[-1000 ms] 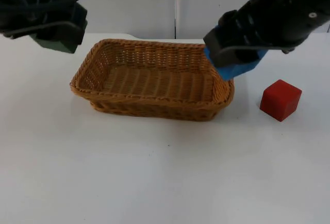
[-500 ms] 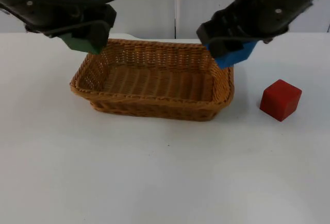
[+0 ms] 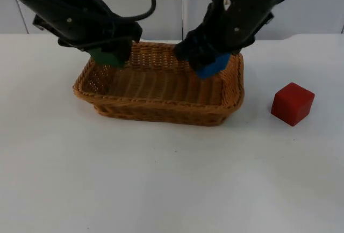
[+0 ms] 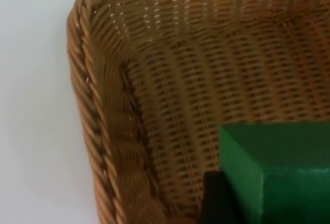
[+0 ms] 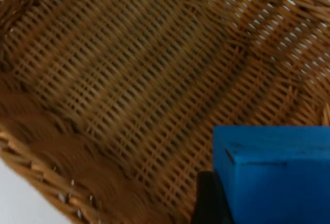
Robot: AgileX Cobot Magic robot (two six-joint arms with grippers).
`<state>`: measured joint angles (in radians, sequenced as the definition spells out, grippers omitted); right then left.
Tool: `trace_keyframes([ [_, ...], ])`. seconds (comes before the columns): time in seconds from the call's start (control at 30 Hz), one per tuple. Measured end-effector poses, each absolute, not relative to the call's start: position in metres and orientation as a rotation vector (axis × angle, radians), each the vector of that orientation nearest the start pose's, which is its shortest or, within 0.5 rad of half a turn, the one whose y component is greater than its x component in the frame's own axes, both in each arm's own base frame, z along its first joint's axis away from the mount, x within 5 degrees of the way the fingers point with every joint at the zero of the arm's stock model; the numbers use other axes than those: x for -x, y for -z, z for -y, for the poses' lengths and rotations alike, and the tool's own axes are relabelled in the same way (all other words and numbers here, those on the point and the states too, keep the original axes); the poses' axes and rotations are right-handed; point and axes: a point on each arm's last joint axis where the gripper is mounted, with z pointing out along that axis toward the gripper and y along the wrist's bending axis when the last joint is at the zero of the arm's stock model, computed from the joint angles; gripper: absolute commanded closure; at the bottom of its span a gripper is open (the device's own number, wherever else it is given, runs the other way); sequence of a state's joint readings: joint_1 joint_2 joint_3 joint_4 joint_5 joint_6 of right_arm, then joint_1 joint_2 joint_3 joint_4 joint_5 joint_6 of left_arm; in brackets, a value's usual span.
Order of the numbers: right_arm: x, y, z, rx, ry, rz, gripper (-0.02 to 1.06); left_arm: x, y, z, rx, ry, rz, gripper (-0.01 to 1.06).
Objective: Pick up one cube with each hand and place exactly two cubes into the same basket, leaving the remaining cube outside.
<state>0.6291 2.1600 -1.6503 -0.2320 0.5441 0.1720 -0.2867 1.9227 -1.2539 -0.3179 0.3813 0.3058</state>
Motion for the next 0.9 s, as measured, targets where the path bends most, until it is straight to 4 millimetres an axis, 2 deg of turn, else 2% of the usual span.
trace_keyframes([
  [0.27, -0.406, -0.162, -0.278, 0.765, -0.109, -2.369, 1.05, -0.408, -0.159, 0.131, -0.432, 0.253, -2.516, 1.05],
  [0.4, -0.417, -0.149, -0.271, 0.737, -0.118, -2.357, 1.05, -0.416, -0.146, 0.133, -0.427, 0.243, -2.516, 1.05],
  [0.7, -0.423, -0.126, -0.271, 0.711, -0.153, -2.359, 1.05, -0.421, -0.136, 0.133, -0.413, 0.228, -2.495, 1.05],
  [0.9, -0.424, -0.120, -0.272, 0.710, -0.158, -2.361, 1.05, -0.421, -0.126, 0.133, -0.416, 0.224, -2.512, 1.05],
])
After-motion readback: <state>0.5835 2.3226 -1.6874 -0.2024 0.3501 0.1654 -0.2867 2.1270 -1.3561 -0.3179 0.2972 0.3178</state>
